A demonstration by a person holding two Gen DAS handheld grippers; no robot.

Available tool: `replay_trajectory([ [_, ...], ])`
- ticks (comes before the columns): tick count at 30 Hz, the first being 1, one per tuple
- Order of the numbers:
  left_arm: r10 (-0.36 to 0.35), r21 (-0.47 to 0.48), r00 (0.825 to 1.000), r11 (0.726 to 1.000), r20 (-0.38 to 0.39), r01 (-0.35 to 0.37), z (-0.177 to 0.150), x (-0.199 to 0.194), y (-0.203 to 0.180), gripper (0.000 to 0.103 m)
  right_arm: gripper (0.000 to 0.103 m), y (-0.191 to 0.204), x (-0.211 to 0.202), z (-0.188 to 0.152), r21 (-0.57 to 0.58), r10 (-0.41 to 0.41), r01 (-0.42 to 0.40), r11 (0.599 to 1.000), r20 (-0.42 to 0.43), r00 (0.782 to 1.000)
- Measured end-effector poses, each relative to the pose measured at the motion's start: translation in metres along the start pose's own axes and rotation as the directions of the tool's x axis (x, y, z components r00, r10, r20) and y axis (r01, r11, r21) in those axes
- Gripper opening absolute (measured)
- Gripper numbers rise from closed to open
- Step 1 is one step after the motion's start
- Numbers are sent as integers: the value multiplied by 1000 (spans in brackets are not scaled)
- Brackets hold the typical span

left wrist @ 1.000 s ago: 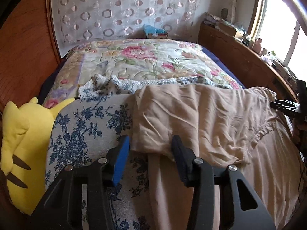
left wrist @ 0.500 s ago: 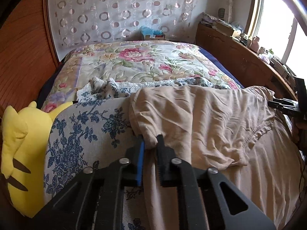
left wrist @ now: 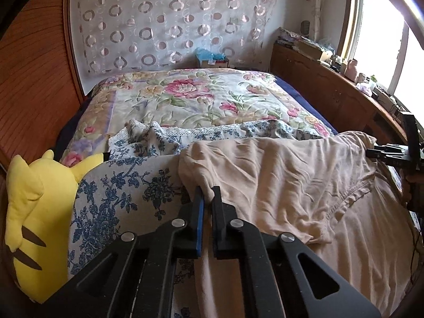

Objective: Fold small clothes

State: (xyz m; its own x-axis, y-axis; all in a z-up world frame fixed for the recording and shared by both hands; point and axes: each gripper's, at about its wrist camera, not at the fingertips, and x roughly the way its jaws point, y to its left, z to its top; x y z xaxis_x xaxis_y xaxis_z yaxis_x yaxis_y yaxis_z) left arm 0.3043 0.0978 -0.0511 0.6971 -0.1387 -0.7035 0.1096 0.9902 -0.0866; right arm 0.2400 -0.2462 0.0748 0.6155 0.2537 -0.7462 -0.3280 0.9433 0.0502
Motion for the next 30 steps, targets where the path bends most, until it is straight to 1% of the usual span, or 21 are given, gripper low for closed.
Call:
replay_trajectory([
  [1,3,1,1000,1000,13,-3,1,-3,-1,5,27,0,1,1,-3,2,-2,1000,3,1000],
  [2,2,-1,1000,1000,31,-2,2,-8,-2,5,14,1,2,2,-11,8,-8,1000,3,1000],
  [3,-1,-5,999,1000,42,1,3,-11,-3,5,3,1,2,2,-19,13,-13,1000,3,1000],
  [5,-1,-19,997,1000,74,2,6,-23,-3,4,3,6,-7,4,-46,13,-11,999,42,999],
  [7,-2,-27,994,1000,105,5,8,-34,-3,4,3,8,-20,5,-50,48,-43,998,90,995],
  [9,-9,-34,991,999,136,14,11,-46,-3,4,3,10,-40,8,-59,55,-46,997,158,986],
  [12,-11,-28,984,999,179,16,12,-64,-7,4,3,10,-68,10,-62,58,-44,997,234,970],
  [16,-20,-24,973,999,230,26,9,-92,-13,4,3,11,-99,6,-65,65,-48,997,294,954],
  [19,-27,-25,966,999,258,35,1,-112,-16,4,3,13,-121,-8,-70,82,-62,996,319,944],
  [23,-24,-23,960,999,281,32,-17,-136,-20,4,3,17,-138,-39,-94,81,-53,994,323,943],
  [30,-23,-26,960,999,278,31,-61,-162,-23,4,3,26,-174,-88,-123,64,-26,992,315,947],
])
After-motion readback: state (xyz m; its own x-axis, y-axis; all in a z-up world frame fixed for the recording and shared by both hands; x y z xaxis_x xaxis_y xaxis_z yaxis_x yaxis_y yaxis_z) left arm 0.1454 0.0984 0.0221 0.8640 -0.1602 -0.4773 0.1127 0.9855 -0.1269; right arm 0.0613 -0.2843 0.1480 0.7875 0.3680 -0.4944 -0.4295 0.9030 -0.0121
